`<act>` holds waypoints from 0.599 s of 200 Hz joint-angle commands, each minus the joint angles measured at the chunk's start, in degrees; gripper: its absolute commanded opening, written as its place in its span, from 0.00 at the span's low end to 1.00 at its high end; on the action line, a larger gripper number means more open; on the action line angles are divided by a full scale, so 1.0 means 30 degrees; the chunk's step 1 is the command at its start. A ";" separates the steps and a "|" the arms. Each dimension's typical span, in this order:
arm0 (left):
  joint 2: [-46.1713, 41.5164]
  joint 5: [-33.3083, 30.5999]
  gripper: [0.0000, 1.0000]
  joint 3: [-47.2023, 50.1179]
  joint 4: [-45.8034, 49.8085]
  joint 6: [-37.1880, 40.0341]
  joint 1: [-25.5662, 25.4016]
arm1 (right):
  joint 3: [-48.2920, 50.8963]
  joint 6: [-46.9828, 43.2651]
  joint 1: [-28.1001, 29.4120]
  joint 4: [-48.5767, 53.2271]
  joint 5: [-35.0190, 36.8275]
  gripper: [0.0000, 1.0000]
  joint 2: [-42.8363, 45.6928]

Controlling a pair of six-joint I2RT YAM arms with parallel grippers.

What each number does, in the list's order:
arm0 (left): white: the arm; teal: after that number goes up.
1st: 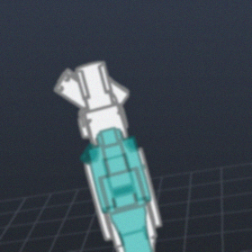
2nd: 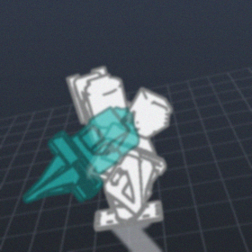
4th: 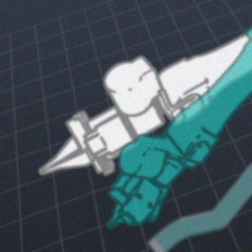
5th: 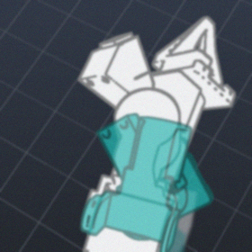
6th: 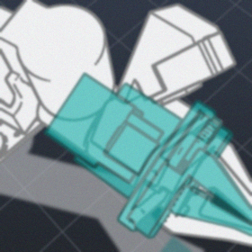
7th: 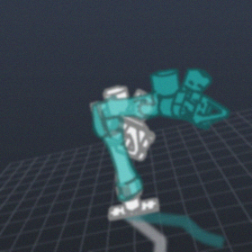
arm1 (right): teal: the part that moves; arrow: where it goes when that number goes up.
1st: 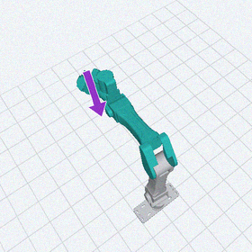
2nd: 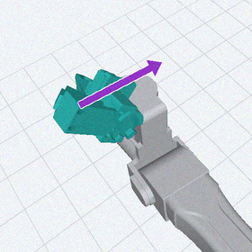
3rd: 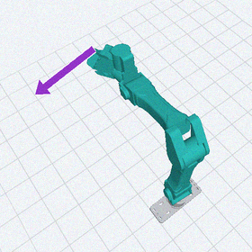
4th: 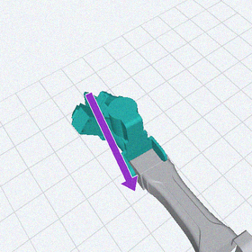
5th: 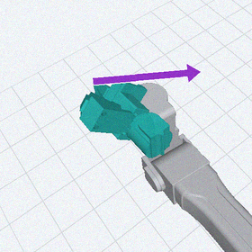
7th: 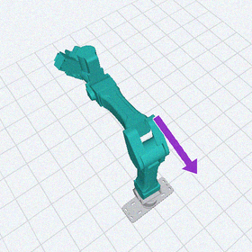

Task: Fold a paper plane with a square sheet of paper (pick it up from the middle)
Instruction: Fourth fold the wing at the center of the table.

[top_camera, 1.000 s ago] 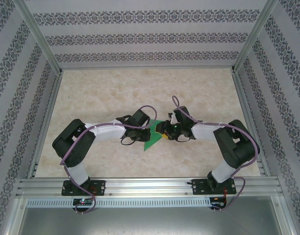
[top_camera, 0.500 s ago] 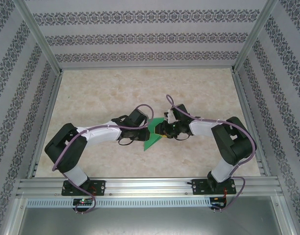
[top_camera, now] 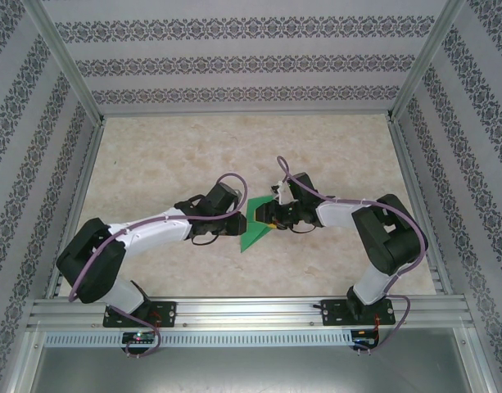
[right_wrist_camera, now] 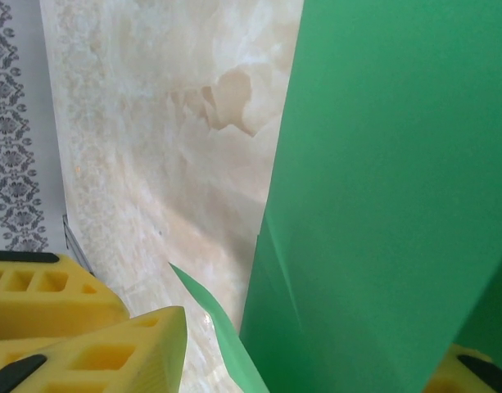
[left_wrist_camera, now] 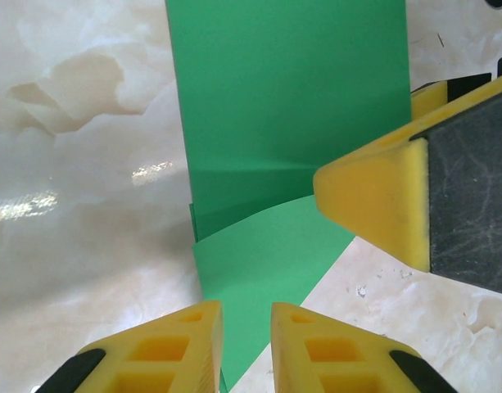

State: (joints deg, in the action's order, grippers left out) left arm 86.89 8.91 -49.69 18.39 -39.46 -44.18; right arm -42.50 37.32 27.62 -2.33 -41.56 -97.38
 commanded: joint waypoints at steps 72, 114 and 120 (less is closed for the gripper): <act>0.0490 -0.1529 0.26 -0.0003 0.0115 -0.1233 -0.1917 | -0.0995 -0.2558 -0.0159 0.1349 -0.0354 0.34 -0.1264; 0.1271 -0.2295 0.29 -0.0565 0.0402 -0.0612 -0.2714 | -0.0920 -0.1551 -0.0153 0.0720 -0.0232 0.22 -0.0968; 0.1401 -0.2384 0.31 -0.0674 0.0398 -0.0517 -0.2783 | -0.0943 -0.1434 -0.0153 0.0727 -0.0196 0.19 -0.0963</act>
State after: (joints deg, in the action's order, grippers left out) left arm 89.67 4.12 -49.45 18.61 -42.09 -51.24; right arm -44.53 31.77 27.62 1.67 -42.52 -100.51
